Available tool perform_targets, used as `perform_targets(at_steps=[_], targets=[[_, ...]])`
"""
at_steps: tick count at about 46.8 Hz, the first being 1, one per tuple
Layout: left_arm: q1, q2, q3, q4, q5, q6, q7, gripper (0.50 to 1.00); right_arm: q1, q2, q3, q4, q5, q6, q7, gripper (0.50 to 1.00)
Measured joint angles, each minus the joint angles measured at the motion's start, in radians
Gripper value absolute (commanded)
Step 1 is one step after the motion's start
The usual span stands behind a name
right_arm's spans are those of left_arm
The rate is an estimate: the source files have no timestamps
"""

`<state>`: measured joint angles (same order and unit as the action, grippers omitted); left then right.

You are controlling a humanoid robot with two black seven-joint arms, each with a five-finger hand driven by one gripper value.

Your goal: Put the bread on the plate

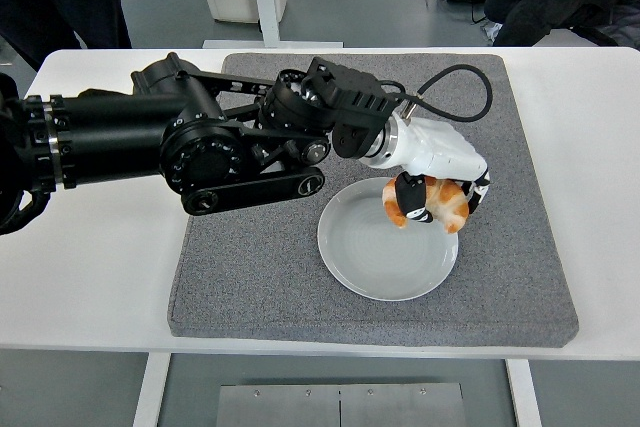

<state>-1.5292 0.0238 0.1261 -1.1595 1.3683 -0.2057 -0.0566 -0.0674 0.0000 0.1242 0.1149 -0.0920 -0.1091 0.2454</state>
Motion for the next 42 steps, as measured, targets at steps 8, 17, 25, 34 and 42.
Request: perform_targets(at_steps=[8,17,25,34,42], targets=[[0.057,-0.001,0.0,0.0,0.056,0.023,0.001,0.5,0.0,0.0,0.0,0.0,0.0,0.0,0.0,1.0],[0.068,0.001,0.011,0.0,0.069,0.054,0.001,0.5,0.0,0.0,0.0,0.0,0.0,0.0,0.0,1.0],[0.086,0.001,0.032,0.006,0.114,0.071,0.001,0.5,0.0,0.0,0.0,0.0,0.0,0.0,0.0,1.0],[0.107,0.009,0.048,0.006,0.124,0.073,0.001,0.5,0.0,0.0,0.0,0.0,0.0,0.0,0.0,1.0],[0.131,0.012,0.052,0.006,0.138,0.077,0.001,0.5,0.0,0.0,0.0,0.0,0.0,0.0,0.0,1.0]])
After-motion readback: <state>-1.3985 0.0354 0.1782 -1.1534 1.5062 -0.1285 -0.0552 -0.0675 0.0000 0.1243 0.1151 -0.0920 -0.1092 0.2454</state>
